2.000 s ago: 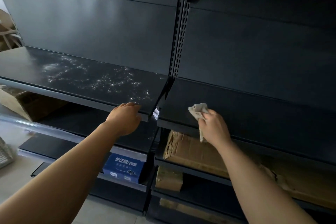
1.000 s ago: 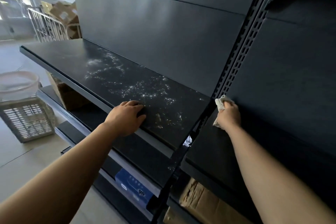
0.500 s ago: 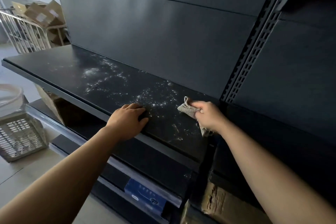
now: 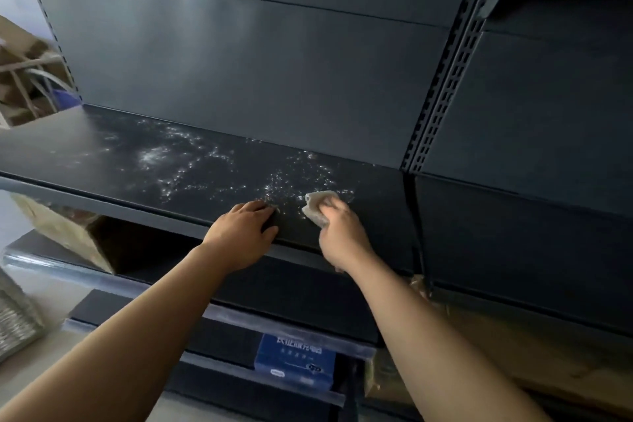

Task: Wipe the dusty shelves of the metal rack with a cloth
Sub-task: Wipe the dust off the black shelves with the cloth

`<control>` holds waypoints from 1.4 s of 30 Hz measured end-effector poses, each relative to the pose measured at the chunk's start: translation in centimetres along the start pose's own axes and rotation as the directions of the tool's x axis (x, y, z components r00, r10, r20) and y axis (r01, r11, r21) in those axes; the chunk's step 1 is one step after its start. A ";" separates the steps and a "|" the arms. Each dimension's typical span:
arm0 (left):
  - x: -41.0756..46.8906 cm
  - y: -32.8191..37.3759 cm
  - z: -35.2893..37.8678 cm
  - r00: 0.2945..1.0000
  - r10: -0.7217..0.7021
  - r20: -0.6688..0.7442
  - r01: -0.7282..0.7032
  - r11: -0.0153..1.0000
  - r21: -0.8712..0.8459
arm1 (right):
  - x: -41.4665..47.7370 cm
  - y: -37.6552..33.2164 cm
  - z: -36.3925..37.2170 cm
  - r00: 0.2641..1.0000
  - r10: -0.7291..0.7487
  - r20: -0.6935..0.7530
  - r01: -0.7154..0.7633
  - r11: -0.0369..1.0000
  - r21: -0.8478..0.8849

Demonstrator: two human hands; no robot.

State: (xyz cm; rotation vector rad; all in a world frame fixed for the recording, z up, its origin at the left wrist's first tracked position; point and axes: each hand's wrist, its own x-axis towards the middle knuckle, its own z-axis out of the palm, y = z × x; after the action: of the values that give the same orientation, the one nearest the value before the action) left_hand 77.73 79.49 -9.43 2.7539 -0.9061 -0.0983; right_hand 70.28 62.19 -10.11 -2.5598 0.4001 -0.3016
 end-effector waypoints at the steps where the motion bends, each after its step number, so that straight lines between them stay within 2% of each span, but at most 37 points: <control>1: -0.1 -0.2 -0.2 1.000 0.011 0.006 -0.011 1.000 -0.004 | -0.2 -0.9 -0.1 1.000 0.005 -0.021 -0.004 0.998 0.058; 3: -0.1 -0.6 -0.6 1.000 0.021 0.016 -0.021 1.000 -0.009 | -0.3 -0.9 -1.3 0.991 0.034 -0.128 -0.024 0.996 0.083; 5: -0.1 -1.3 -0.9 0.999 0.025 0.020 -0.025 1.000 -0.001 | -0.4 1.4 -3.1 0.966 0.083 -0.244 -0.080 0.997 0.020; 8: 0.1 -2.4 -1.0 1.000 0.026 0.017 -0.026 1.000 -0.003 | -1.3 5.7 -4.3 0.928 0.240 -0.285 -0.262 0.964 -0.043; 10: 0.1 -2.8 -0.9 0.999 0.030 0.012 -0.030 0.999 -0.012 | -1.5 6.1 -3.2 0.925 0.248 -0.289 -0.294 0.947 -0.127; 12: 0.2 -3.0 -0.9 0.999 0.034 0.004 -0.034 0.999 -0.020 | -1.1 4.4 -1.0 0.940 0.198 -0.278 -0.253 0.952 -0.175; 14: 0.3 -3.1 -0.9 0.999 0.038 0.002 -0.038 0.999 -0.030 | -0.4 1.8 1.0 0.964 0.137 -0.230 -0.173 0.974 -0.148; 16: 0.4 -3.3 -0.9 0.999 0.042 0.000 -0.042 0.999 -0.030 | 0.2 -0.8 2.3 0.988 0.037 -0.152 -0.052 0.994 -0.099; 18: 0.7 -3.7 -1.1 0.999 0.034 -0.003 -0.034 0.999 -0.015 | 0.8 -2.2 2.3 0.996 -0.047 -0.080 0.049 0.999 0.022; 19: 1.0 -3.9 -1.2 1.000 0.026 -0.005 -0.026 1.000 -0.005 | 1.0 -2.3 1.7 0.992 -0.079 -0.095 0.086 0.994 0.070; 21: 1.6 -4.5 -1.6 1.000 0.005 -0.018 -0.005 1.000 0.010 | 2.0 -0.8 0.0 0.970 -0.076 -0.232 0.093 0.994 0.065; 23: 2.3 -5.2 -1.9 0.999 -0.020 -0.025 0.021 0.999 0.033 | 3.2 2.7 -2.1 0.935 0.053 -0.352 -0.038 0.998 0.050; 24: 2.7 -5.6 -2.0 0.999 -0.034 -0.021 0.035 0.998 0.049 | 3.7 4.5 -3.0 0.919 0.152 -0.365 -0.139 0.988 0.062; 26: 3.4 -6.2 -2.0 0.998 -0.059 -0.006 0.060 0.996 0.064 | 4.6 7.3 -3.8 0.899 0.297 -0.321 -0.311 0.951 0.011; 28: 3.8 -6.4 -1.8 0.997 -0.079 -0.012 0.079 0.995 0.063 | 6.0 7.7 -3.2 0.907 0.304 -0.290 -0.349 0.930 -0.117; 31: 4.0 -6.4 -1.4 0.995 -0.089 -0.054 0.093 0.994 0.062 | 8.6 5.4 -1.1 0.945 0.243 -0.221 -0.287 0.938 -0.196; 33: 4.0 -6.5 -1.2 0.992 -0.097 -0.083 0.102 0.993 0.058 | 9.8 3.2 0.6 0.976 0.152 -0.158 -0.181 0.965 -0.189; 35: 4.1 -6.5 -1.3 0.990 -0.100 -0.099 0.106 0.993 0.057 | 10.3 0.7 2.2 0.996 0.016 -0.084 -0.029 0.989 -0.146; 37: 4.2 -6.5 -1.5 0.990 -0.103 -0.100 0.109 0.992 0.060 | 10.5 -1.1 3.0 0.995 -0.094 -0.033 0.094 0.996 0.000; 38: 4.3 -6.5 -1.6 0.989 -0.102 -0.102 0.109 0.992 0.063 | 10.7 -1.4 3.0 0.992 -0.114 -0.050 0.118 0.989 0.085; 40: 4.4 -6.6 -1.7 0.988 -0.097 -0.118 0.105 0.992 0.068 | 11.4 -0.4 1.9 0.974 -0.093 -0.208 0.123 0.983 0.139; 42: 4.4 -6.8 -1.6 0.986 -0.090 -0.140 0.100 0.993 0.061 | 12.2 2.6 0.0 0.927 0.046 -0.372 -0.019 0.997 0.076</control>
State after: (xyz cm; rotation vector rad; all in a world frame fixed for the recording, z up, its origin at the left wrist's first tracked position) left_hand 85.42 82.53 -9.46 2.8249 -0.7559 0.1057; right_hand 81.06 55.92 -9.85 -2.4189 0.5586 -0.7849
